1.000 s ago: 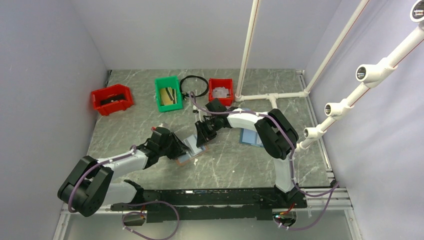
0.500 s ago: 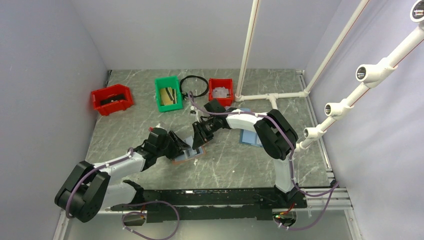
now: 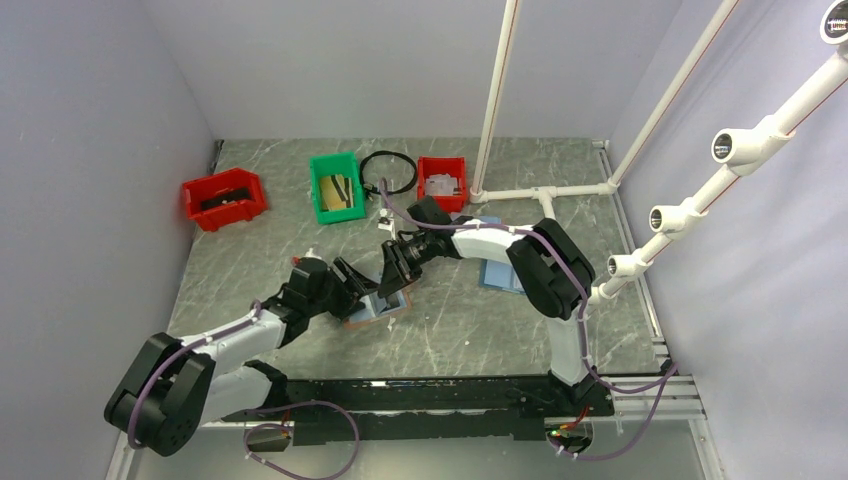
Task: Take the credit cards out of the card holder
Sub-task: Remove the credit card from the card holder.
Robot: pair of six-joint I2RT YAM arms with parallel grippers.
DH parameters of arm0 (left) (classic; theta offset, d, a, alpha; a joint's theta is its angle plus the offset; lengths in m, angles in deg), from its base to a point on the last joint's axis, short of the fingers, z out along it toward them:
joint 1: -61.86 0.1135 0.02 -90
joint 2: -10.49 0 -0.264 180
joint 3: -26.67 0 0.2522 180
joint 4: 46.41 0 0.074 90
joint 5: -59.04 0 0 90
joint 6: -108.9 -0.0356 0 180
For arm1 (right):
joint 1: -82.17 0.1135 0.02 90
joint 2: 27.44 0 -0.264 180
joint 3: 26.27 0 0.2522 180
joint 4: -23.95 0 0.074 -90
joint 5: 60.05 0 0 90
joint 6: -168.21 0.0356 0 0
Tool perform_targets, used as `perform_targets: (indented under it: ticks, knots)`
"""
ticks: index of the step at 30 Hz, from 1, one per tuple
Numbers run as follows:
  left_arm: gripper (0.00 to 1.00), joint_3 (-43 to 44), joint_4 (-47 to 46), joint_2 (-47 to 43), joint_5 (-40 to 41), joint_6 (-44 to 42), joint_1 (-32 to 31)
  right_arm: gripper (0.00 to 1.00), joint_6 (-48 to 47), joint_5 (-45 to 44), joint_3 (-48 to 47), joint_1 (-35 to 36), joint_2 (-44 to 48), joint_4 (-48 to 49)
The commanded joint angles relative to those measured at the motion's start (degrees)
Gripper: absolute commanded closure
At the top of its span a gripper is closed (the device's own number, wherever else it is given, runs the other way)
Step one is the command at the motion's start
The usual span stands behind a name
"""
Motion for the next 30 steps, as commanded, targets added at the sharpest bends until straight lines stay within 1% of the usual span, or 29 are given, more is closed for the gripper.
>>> perform_targets:
  ticks: [1,11,14,17,21,26,30]
  knots:
    - [0.24,-1.0,-2.36,-2.13,-0.06,2.34,0.82,0.69,2.19,2.47,-0.46,0.89,-0.68,2.94]
    - [0.26,-1.91,-2.82,-2.98,0.05,3.91,1.8,0.64,5.72,5.05,-1.62,2.67,-2.58,5.3]
    - [0.28,-2.24,-2.37,-3.32,0.37,4.11,1.98,0.63,6.02,5.41,-1.63,2.67,-2.69,5.61]
    - [0.29,-2.34,-1.47,-3.78,0.66,4.18,2.19,0.59,6.13,5.87,-1.58,2.75,-2.73,6.06]
    - [0.32,-2.38,-0.4,-4.53,0.96,4.03,2.5,0.59,6.4,6.32,-2.13,3.0,-3.38,6.09]
    - [0.28,-2.57,-0.4,-5.31,0.56,3.7,2.96,0.57,6.91,7.09,-3.12,4.34,-4.25,6.29]
    - [0.27,-2.62,-0.83,-5.15,-0.11,3.59,3.07,0.57,7.1,7.13,-3.56,4.78,-4.84,6.23]
